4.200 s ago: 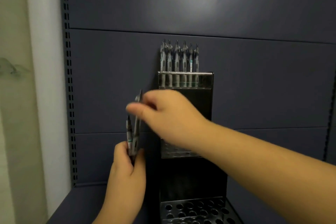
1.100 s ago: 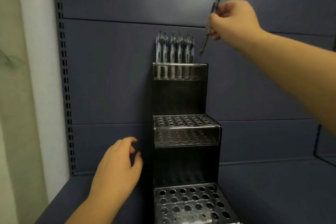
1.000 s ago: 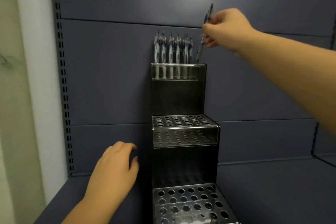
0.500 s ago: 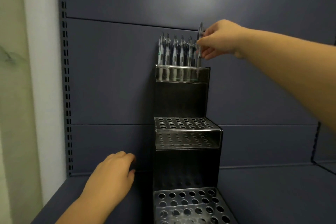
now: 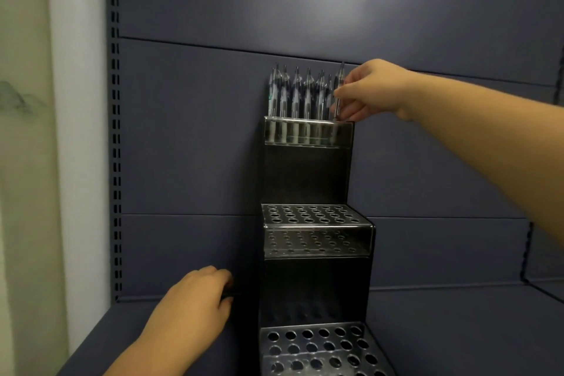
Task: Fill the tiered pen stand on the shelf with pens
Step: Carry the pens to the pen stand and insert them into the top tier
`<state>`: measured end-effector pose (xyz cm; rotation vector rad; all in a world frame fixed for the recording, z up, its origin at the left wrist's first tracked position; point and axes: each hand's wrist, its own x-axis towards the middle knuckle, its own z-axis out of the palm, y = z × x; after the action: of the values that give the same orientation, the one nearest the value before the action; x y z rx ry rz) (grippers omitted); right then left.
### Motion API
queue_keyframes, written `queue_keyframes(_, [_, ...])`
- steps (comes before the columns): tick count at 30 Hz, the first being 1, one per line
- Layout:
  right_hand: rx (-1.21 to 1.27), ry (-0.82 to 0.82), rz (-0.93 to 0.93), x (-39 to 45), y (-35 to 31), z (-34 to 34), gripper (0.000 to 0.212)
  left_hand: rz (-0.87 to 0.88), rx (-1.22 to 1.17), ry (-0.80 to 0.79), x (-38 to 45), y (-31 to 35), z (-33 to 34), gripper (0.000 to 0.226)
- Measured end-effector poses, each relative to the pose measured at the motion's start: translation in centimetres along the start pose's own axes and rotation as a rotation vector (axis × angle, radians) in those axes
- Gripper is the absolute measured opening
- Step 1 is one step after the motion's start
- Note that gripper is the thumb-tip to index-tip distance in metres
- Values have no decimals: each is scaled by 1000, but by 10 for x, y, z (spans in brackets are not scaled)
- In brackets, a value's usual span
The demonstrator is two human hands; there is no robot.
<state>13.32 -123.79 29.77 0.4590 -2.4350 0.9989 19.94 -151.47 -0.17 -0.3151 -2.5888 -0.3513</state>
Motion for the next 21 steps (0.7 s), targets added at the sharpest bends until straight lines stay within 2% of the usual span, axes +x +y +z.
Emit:
queue_keyframes(6, [118,192,-61,7,-6,-6,27,7,-33,-18,1,2,1,19])
queue_keyframes(10, [134,308,-93,13,-10,-12,20,8,-32,-23,3,1,1,22])
queue_keyframes(16, [65,169,-36,15,-5,-5,27,-2,-45,-35,5,-1,1,21])
queue_keyframes(21, [-59,-3,14,16,-3,5,18,1,-59,-40,5,-4,2,19])
